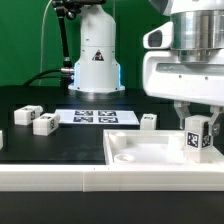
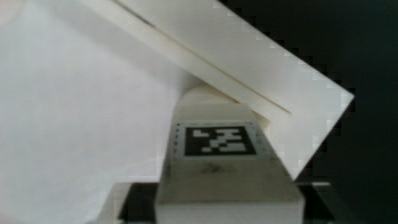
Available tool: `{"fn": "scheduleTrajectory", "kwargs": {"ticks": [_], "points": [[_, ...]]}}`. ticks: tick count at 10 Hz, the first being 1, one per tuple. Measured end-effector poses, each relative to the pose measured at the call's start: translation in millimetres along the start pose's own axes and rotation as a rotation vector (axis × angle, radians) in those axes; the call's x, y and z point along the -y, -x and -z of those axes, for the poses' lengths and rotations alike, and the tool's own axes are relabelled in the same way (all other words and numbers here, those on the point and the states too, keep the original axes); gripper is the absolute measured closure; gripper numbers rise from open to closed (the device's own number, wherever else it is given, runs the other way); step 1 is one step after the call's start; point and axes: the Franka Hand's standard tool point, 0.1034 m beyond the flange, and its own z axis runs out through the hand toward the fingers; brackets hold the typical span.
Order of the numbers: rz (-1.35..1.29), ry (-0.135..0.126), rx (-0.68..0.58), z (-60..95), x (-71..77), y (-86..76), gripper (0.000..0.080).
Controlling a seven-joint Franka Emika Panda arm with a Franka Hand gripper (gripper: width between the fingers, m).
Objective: Assemble one leg
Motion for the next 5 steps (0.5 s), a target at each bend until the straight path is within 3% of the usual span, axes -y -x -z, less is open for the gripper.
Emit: {"fn": "scheduleTrajectory", "kwargs": {"ticks": [3, 4, 5], "points": [[-0.136, -0.002, 0.008, 0.1, -0.4, -1.0, 0.0509], [-0.205, -0.003, 0.011, -0.4, -0.1, 0.7, 0.0424], [-0.206, -0.004, 0.014, -0.5, 0.1, 1.4, 0.0424]]}}
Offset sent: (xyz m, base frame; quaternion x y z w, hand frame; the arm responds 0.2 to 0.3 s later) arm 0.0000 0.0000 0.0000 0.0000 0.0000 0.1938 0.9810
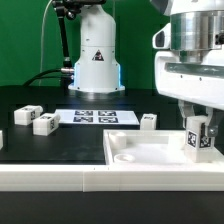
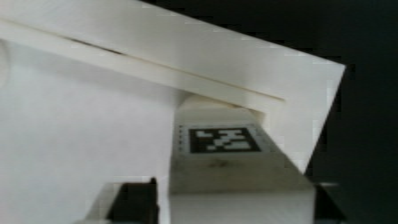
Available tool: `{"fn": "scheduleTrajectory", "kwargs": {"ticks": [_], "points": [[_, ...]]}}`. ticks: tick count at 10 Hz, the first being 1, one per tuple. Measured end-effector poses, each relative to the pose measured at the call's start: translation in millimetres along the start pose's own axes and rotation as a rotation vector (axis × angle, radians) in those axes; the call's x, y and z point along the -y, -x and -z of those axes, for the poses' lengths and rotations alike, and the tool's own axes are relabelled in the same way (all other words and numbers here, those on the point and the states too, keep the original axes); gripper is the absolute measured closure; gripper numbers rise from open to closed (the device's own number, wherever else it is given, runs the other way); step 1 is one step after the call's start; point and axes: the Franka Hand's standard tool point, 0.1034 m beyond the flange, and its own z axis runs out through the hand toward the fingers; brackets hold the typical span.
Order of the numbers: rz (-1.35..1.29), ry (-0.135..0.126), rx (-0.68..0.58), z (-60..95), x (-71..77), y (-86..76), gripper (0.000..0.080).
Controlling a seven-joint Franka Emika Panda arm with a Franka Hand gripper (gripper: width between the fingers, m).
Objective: Assemble one leg
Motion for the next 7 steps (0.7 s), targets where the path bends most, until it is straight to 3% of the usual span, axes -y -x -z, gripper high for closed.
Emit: {"fn": "scheduleTrajectory", "kwargs": {"ticks": [2, 7], "points": [[0.100, 0.000, 0.000, 0.0, 0.1, 0.5, 0.0180], [0.642, 0.003, -0.001, -0.7, 0.6, 7.4, 0.0151]]}}
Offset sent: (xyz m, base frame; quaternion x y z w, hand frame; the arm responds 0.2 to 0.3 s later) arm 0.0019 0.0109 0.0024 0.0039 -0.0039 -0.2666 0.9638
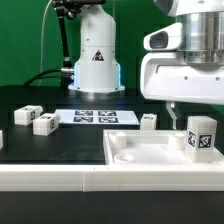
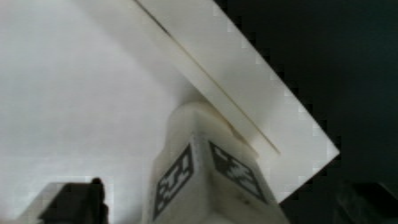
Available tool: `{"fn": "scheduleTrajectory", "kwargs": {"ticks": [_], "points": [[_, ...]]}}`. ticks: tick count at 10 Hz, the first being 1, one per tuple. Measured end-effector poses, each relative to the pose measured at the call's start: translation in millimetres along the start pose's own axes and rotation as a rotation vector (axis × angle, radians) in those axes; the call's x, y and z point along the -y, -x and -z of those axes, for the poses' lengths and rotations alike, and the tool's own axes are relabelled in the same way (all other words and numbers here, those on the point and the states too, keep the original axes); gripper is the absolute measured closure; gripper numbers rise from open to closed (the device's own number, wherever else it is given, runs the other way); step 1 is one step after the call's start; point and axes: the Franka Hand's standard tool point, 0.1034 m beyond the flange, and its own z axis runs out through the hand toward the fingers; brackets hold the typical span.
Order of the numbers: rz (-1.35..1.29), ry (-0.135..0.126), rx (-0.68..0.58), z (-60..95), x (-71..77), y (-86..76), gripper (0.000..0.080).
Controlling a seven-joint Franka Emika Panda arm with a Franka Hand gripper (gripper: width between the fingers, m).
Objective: Assemble one leg
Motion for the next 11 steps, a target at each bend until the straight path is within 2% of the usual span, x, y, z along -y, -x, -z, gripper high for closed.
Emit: {"fn": "scheduleTrajectory", "kwargs": {"ticks": [4, 7, 9, 10, 11], "points": [[0.431, 0.007, -0.004, 0.2, -1.6, -2.0, 0.0151], [0.617, 0.016, -0.007, 0.5, -2.9, -3.8, 0.0151], [0.622, 0.018, -0.008, 0.5, -3.4, -4.3, 0.0404], [0.621, 0.018, -0.008, 0.5, -3.8, -4.6, 0.0404], [0.612, 0.018, -0.008, 0.5, -3.9, -4.7, 0.0509]]}}
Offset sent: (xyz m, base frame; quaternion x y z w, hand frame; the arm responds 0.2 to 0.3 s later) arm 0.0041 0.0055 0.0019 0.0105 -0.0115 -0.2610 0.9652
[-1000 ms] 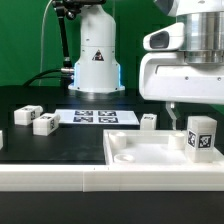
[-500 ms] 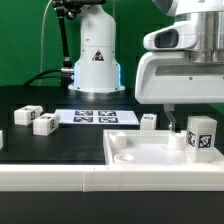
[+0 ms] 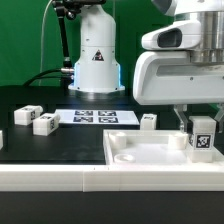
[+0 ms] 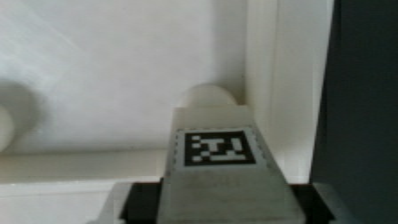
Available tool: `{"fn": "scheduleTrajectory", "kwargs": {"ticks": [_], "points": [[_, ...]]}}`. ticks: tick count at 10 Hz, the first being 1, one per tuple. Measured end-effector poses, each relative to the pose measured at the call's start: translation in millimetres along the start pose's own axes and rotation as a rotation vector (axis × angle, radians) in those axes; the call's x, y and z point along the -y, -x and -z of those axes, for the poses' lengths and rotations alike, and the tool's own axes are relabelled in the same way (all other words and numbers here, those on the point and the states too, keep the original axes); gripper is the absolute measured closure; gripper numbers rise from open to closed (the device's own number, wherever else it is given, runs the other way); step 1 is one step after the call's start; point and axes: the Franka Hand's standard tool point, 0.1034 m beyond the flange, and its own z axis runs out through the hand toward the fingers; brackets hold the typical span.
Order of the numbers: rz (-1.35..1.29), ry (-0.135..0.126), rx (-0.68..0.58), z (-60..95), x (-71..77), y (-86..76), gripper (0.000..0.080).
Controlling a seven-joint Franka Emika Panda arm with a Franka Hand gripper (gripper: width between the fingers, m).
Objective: Assemble one leg
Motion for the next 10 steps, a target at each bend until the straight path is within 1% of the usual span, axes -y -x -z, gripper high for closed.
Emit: {"fn": "scheduleTrajectory", "kwargs": {"ticks": [2, 3, 5, 8, 9, 10], "points": [[-0.025, 0.000, 0.000, 0.0, -0.1, -0.1, 0.0509], [-0.142, -0.006, -0.002, 0.0, -0.5, -0.1, 0.0509], [-0.373, -0.004, -0.002, 0.1, -1.9, 0.2, 0.0509], [-0.601, 0.022, 0.008, 0.5, -15.1, 1.9, 0.0496], [-0.701, 0.030, 0.005, 0.6, -17.3, 2.1, 0.0496], [-0.764, 0.053, 0.001, 1.3, -23.3, 2.7, 0.0489]]}}
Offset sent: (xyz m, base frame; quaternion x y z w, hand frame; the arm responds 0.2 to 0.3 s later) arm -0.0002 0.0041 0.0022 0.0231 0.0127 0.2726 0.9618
